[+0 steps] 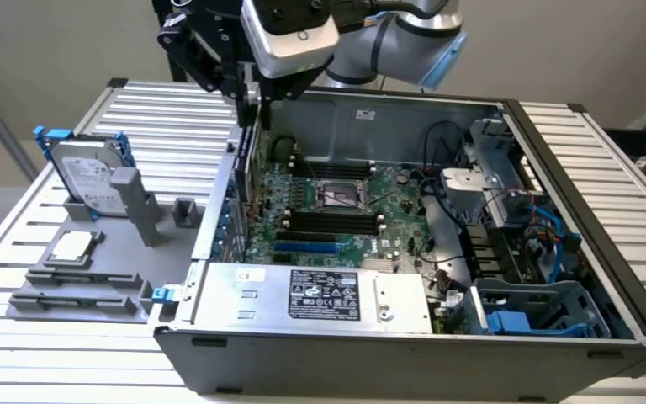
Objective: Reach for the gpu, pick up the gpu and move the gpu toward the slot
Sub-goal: 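Pick up the gpu and move the gpu toward the slot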
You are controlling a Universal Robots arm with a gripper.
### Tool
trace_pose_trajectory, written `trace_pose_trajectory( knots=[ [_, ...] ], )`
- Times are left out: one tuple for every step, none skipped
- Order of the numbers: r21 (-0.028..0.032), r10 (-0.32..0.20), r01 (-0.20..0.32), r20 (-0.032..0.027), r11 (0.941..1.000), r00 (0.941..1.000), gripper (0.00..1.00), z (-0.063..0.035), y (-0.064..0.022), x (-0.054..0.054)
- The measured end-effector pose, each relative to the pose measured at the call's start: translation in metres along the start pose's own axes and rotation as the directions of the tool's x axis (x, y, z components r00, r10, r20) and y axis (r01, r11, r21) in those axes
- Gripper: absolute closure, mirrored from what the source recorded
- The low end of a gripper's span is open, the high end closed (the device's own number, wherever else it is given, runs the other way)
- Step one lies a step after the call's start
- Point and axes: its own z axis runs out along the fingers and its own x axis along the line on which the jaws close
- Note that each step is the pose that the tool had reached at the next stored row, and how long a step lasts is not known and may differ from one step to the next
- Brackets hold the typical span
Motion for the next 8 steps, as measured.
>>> trace_pose_trajectory(
  knots=[
    [0.0, 0.0, 0.0, -0.0005, 1.0, 1.0, 0.74, 0.0, 0.0003, -0.005],
    [-0.0001, 0.0, 0.0, -0.0009, 1.0, 1.0, 0.74, 0.0, 0.0005, -0.009],
    [-0.0001, 0.0, 0.0, -0.0012, 1.0, 1.0, 0.74, 0.0, 0.0008, -0.014],
    [0.0, 0.0, 0.0, -0.0015, 1.0, 1.0, 0.74, 0.0, 0.001, -0.018],
    [0.0, 0.0, 0.0, -0.0017, 1.0, 1.0, 0.74, 0.0, 0.0013, -0.023],
    [0.0, 0.0, 0.0, -0.0018, 1.0, 1.0, 0.74, 0.0001, 0.0015, -0.027],
    [0.0, 0.0, 0.0, -0.0018, 1.0, 1.0, 0.74, 0.0002, 0.0017, -0.032],
    [0.0, 0.0, 0.0, -0.0018, 1.0, 1.0, 0.74, 0.0003, 0.0019, -0.036]
  ],
)
